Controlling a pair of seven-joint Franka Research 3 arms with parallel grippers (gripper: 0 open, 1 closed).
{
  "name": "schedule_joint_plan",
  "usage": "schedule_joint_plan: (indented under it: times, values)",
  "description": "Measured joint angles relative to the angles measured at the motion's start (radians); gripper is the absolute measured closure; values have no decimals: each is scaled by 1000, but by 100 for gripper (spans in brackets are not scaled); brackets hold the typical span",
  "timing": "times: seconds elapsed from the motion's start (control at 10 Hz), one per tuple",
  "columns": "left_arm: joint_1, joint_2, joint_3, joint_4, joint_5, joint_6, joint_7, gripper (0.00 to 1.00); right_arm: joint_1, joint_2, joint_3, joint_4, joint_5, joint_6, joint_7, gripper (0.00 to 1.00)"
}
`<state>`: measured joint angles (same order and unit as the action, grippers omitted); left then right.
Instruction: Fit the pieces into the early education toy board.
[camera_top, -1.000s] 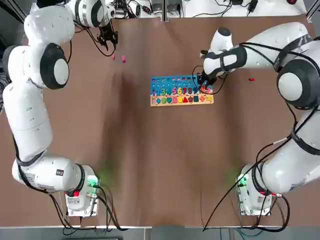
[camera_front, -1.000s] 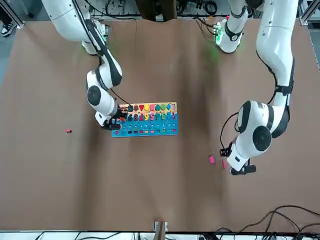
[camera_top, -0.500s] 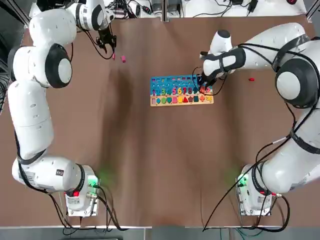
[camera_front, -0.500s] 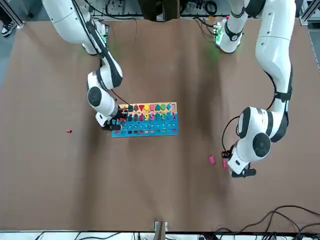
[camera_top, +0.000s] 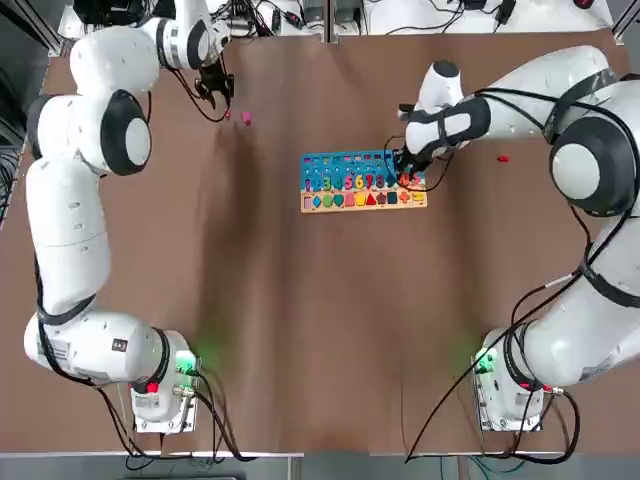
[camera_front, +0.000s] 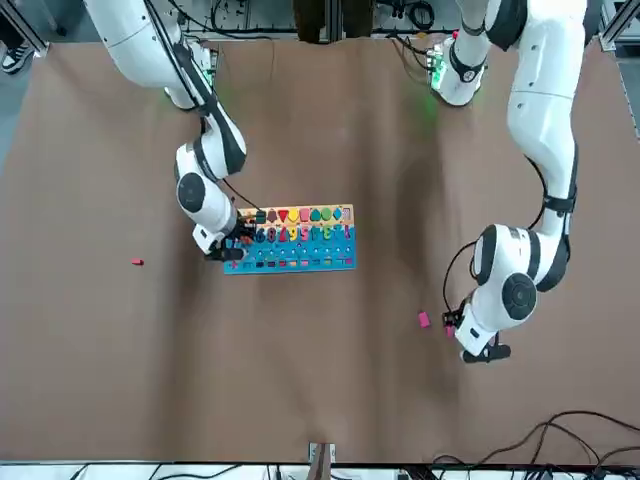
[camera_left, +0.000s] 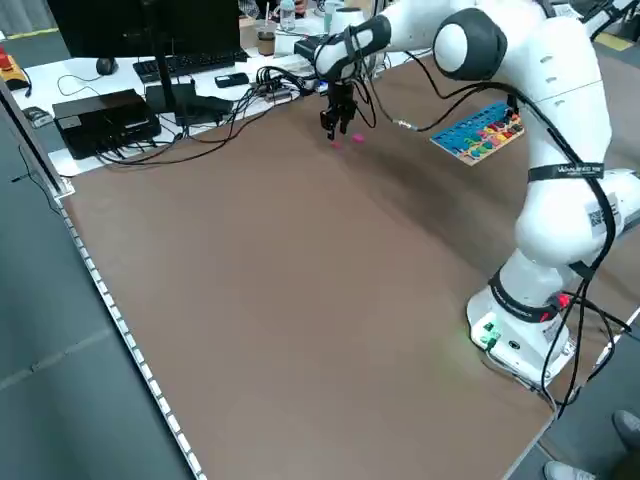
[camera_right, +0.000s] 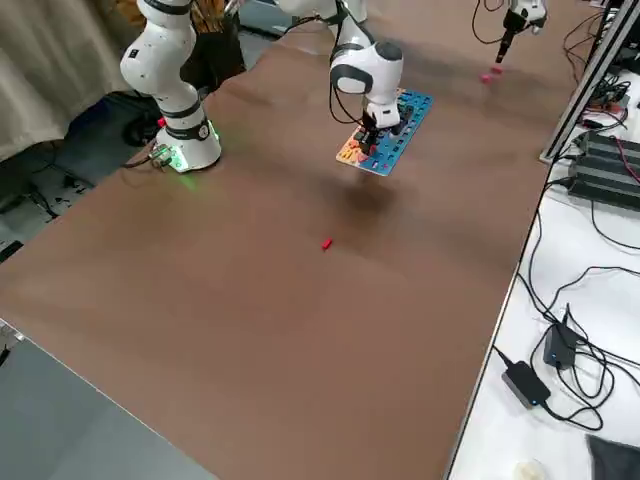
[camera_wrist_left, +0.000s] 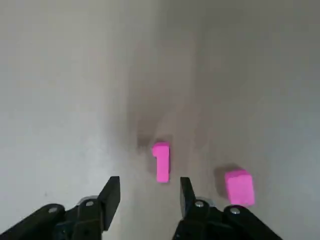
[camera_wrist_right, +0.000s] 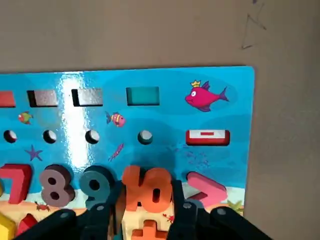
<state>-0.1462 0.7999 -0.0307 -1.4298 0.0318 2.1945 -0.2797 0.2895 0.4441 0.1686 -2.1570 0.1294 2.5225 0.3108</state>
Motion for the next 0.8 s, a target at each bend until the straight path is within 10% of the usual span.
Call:
schedule_joint_plan:
  times: [0.8]
  values:
    - [-6,33,0,14,0,39,-33,47,1,3,2,0,-11,-7,-15,59]
